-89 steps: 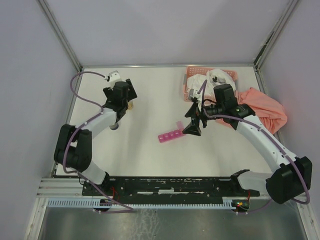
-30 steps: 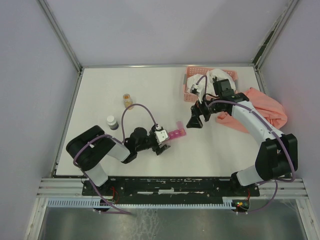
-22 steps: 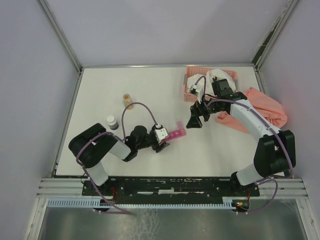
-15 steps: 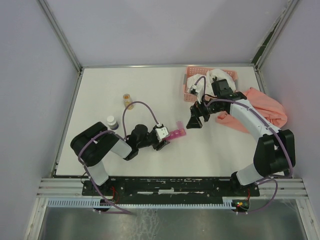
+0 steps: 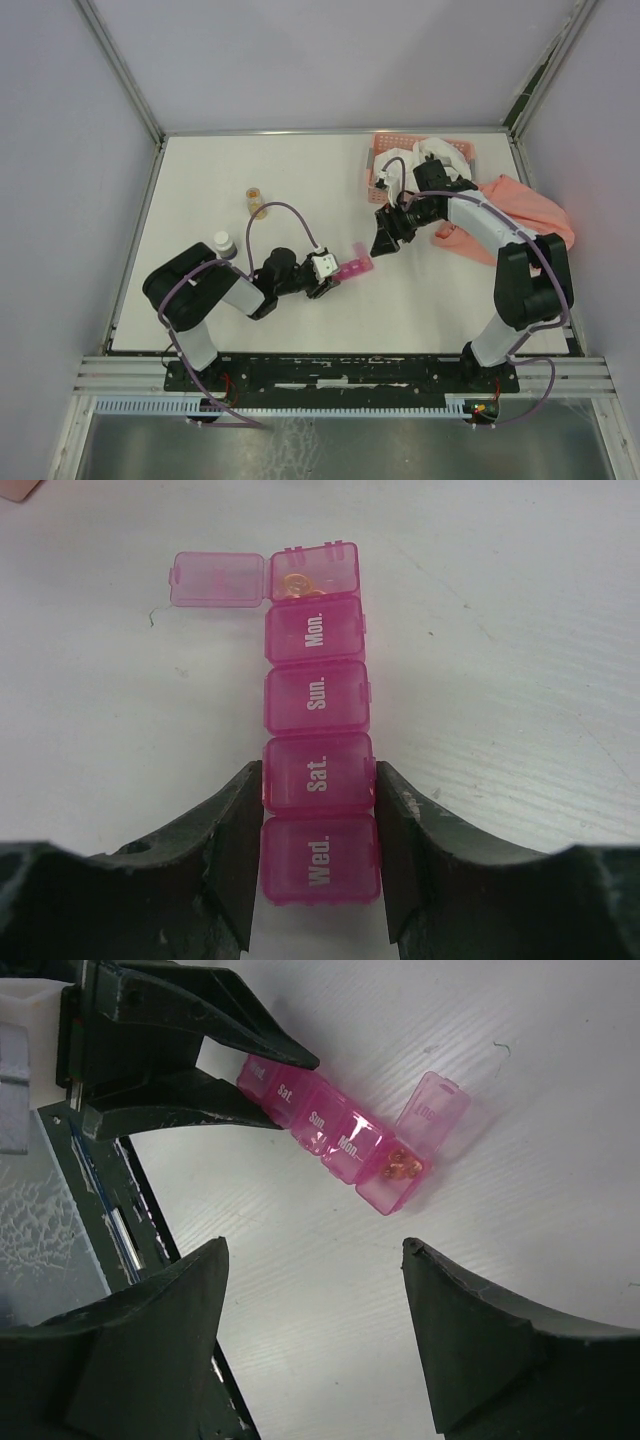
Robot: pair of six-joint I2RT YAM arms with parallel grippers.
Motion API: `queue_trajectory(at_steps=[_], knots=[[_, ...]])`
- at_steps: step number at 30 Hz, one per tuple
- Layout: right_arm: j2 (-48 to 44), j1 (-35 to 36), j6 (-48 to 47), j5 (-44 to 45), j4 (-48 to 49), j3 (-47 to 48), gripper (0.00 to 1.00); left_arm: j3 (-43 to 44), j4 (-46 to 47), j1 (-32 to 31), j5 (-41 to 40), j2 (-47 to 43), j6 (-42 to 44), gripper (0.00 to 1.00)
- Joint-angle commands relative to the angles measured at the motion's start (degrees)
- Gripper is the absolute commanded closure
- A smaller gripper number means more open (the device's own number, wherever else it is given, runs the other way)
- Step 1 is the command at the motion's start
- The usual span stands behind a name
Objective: Sort the pills into containers
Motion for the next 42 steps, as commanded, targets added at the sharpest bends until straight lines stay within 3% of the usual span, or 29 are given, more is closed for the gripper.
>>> queue_trajectory(at_steps=[1, 4, 11, 21, 42], knots=[[1.87, -0.08, 2.80, 1.15, 0.41, 3.24, 0.23, 1.27, 0.67, 0.18, 3.08, 0.69, 2.32, 0.55], [2.77, -0.08, 4.20, 2.38, 1.64, 2.80, 0.26, 1.16, 0.64, 0.08, 4.65, 0.61, 2.50, 0.55], [5.65, 0.01, 7.38, 8.12, 4.02, 2.44, 0.45, 0.70, 0.41, -0.44, 7.68, 0.42, 3.90, 0.56], [10.56, 0.20, 10.12, 13.00, 5.25, 2.90, 0.84, 0.59, -0.95, -2.36, 8.71, 0.22, 5.74, 0.57], [13.58, 1.62, 8.65, 11.38, 3.38, 4.62, 0.88, 0.31, -1.02, -2.79, 9.18, -0.28, 5.90, 0.58]])
